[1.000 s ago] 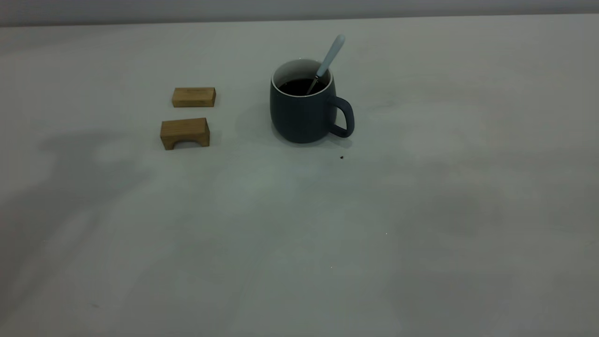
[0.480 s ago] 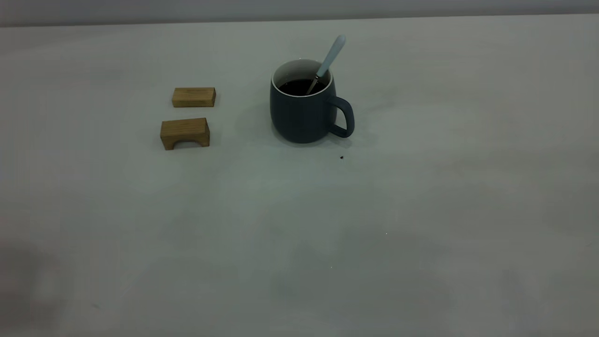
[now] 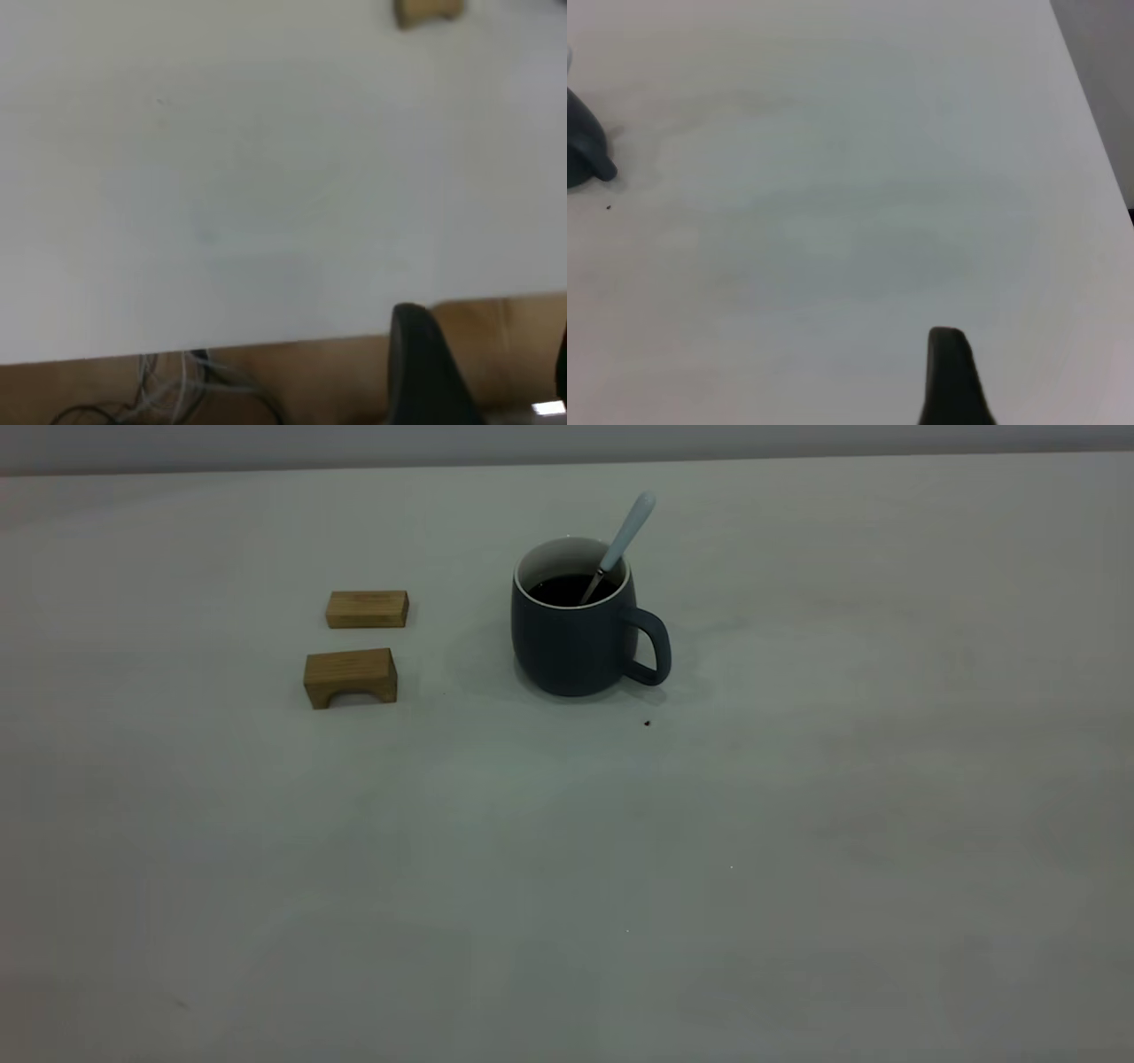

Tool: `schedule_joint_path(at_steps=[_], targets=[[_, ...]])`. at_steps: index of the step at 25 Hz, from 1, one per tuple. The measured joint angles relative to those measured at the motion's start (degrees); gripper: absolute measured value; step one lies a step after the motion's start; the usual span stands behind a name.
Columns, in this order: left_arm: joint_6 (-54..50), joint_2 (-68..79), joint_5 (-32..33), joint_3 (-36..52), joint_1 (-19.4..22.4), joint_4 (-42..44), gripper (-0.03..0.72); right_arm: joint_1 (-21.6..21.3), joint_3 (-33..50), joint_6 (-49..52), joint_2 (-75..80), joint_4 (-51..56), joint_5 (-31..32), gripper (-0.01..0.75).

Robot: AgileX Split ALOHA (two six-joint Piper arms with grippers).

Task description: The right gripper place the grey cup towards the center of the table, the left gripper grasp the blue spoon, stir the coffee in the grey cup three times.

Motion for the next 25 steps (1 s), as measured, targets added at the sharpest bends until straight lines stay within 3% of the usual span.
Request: schedule_joint_path(at_steps=[5, 13, 25], targets=[[1.0, -9.3, -0.3, 6.5, 4.1, -0.1, 0.436, 0.0, 0.0, 0.0, 0.0, 0.0, 0.0, 0.541], [1.0, -22.9, 3.0, 7.7, 4.3, -0.2, 0.436, 0.0, 0.0, 0.0, 0.0, 0.0, 0.0, 0.541], [1.0, -23.7, 3.6, 7.7, 4.9, -0.2, 0.436, 0.0, 0.0, 0.0, 0.0, 0.0, 0.0, 0.541]])
